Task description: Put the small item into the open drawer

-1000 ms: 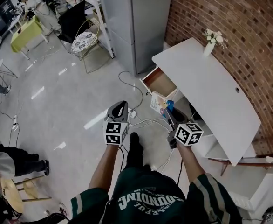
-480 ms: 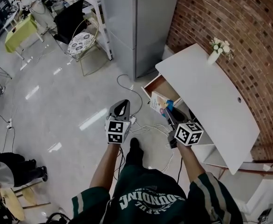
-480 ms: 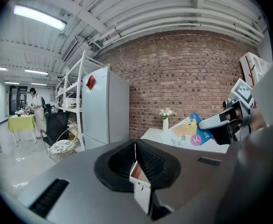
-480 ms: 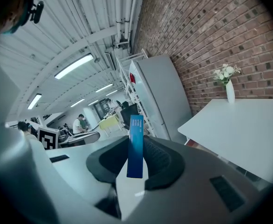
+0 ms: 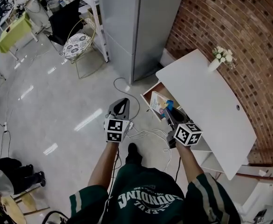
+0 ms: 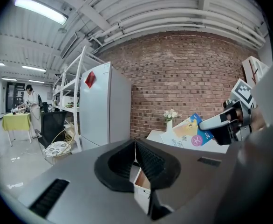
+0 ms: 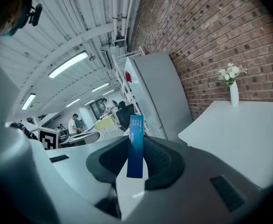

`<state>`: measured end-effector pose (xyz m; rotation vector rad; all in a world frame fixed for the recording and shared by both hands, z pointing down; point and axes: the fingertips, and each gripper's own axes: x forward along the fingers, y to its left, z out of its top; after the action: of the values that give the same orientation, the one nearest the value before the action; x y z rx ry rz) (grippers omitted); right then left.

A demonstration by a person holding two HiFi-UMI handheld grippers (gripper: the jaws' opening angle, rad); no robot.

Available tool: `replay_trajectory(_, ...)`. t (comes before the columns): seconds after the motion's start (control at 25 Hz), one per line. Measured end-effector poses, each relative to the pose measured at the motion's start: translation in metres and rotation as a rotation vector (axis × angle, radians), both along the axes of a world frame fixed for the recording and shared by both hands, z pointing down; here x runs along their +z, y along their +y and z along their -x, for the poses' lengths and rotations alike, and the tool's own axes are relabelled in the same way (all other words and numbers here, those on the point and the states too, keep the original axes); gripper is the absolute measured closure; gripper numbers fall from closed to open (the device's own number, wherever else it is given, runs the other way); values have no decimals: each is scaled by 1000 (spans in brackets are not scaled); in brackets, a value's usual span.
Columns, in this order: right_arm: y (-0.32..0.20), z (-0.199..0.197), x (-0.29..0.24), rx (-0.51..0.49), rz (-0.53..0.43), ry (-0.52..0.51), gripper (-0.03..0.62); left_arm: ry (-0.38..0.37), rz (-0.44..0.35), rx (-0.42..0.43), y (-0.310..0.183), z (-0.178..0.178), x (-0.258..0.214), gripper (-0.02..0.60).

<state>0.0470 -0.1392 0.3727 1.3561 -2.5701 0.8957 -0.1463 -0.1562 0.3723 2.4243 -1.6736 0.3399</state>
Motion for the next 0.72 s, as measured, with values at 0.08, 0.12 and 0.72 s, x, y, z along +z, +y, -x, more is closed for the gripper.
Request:
replay_trajectory(0.08,-12,1,0,10,0,1,484,3,1,12,-14,0,2,563)
replay_trajectory(0.12,-17,1,1,16,0,2,484,3,3,21,-20,-1,4,563)
replay_trajectory(0.72,-67,-21,13,98,17,-29,484,-11,28,111,-78,-35,11,563)
